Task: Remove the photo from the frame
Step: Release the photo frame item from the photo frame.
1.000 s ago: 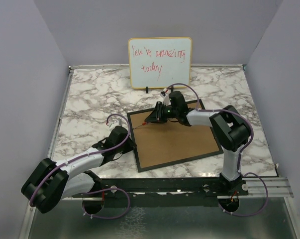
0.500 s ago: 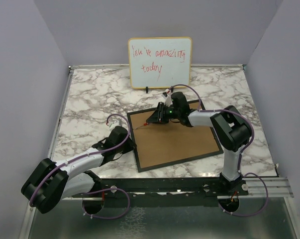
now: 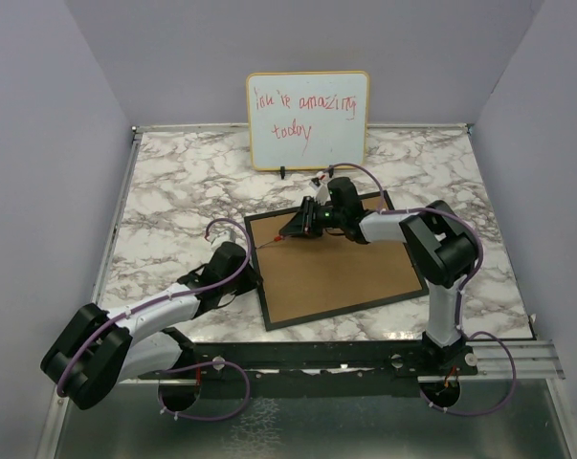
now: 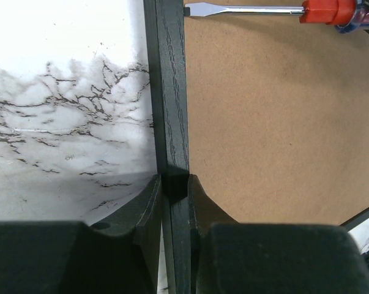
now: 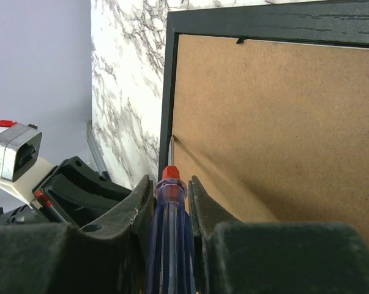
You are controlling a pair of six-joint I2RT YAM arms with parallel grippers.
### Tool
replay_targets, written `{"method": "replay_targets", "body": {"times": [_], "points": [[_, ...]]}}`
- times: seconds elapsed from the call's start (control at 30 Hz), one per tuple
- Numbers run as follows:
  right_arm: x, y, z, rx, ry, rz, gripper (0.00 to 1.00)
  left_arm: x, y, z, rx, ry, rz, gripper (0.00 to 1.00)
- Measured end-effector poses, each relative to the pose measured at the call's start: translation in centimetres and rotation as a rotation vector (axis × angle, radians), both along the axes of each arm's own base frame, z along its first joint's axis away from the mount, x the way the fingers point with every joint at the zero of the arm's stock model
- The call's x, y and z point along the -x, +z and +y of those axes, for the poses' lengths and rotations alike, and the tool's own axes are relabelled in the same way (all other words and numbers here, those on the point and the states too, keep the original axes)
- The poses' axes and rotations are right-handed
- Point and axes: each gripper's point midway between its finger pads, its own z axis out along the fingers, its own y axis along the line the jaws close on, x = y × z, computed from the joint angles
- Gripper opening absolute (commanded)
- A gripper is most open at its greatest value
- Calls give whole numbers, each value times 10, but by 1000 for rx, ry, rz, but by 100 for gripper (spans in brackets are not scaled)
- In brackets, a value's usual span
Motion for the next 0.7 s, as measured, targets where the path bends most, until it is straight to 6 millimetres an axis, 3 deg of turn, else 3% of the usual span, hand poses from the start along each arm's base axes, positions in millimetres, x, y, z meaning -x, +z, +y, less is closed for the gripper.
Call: {"method": "replay_targets", "body": {"times": [0.7], "points": [[0, 1, 4, -12, 21, -18, 1, -1, 1, -1, -3, -9, -9, 0]]}}
